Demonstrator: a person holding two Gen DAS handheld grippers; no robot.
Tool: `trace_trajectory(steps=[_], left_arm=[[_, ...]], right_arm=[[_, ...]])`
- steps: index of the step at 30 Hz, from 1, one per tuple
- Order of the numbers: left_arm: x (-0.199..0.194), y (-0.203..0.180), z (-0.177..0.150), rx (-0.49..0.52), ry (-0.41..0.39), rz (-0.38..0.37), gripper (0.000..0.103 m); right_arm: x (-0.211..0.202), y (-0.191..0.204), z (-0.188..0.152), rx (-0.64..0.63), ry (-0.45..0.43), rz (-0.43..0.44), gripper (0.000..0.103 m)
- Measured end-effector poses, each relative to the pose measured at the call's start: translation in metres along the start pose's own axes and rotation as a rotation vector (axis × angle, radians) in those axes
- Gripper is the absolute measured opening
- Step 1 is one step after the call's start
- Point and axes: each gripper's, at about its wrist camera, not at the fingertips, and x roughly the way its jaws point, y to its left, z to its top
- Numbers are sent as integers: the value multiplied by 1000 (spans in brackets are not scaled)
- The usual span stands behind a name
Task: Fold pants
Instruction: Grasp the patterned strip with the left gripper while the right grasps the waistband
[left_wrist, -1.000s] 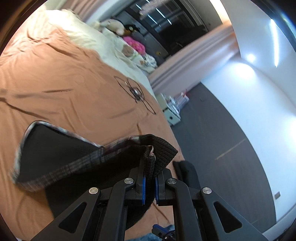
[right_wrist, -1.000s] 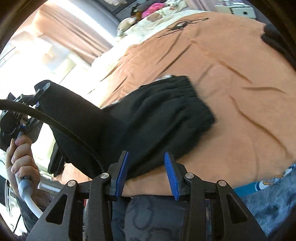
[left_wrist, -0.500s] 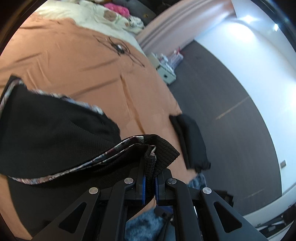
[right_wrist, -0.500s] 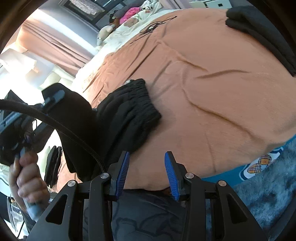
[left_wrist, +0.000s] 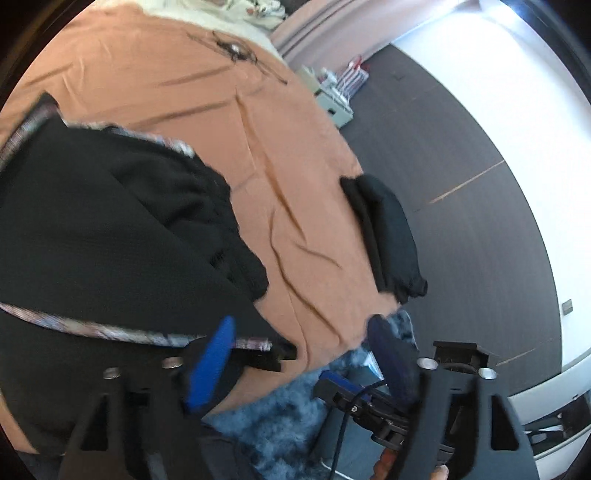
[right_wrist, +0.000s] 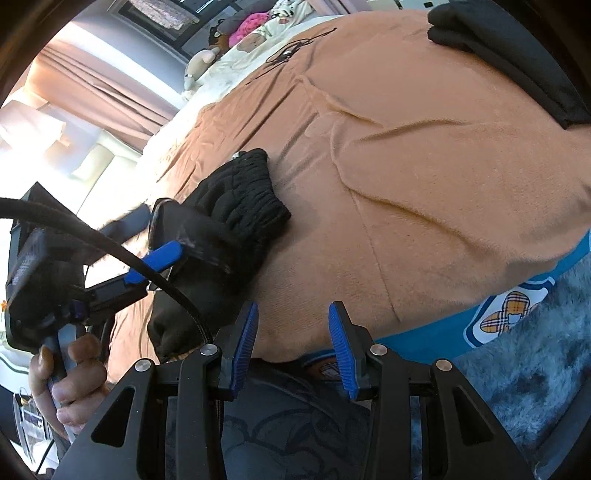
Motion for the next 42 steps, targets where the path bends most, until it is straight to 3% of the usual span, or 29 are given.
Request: trace_trajectory(steps=[10,14,21,29,39,40,42], left_arm=[[-67,61,16,-70,-122,112,81],[-92,92,16,-113,-156,150,81],[-118,141,19,-166,-184,214,81],[-109,184,21,-182,-122,278,81],[-78,214,32,-177,-81,265,81],[-76,216,33,-175,-77,264,80],[-73,219,35,-177,-74,260,65]], right_arm=[[10,23,3,-82,1,-8,38],[12,36,3,-123,-17,-21,66],[27,47,3,-144,1,-55,66],[37,50,5,-127,20,-99,66],[42,44,7,-115,26,-142,66],[42,43,7,-118,27,-146,66],[43,42,9,-125,30,-155,66]])
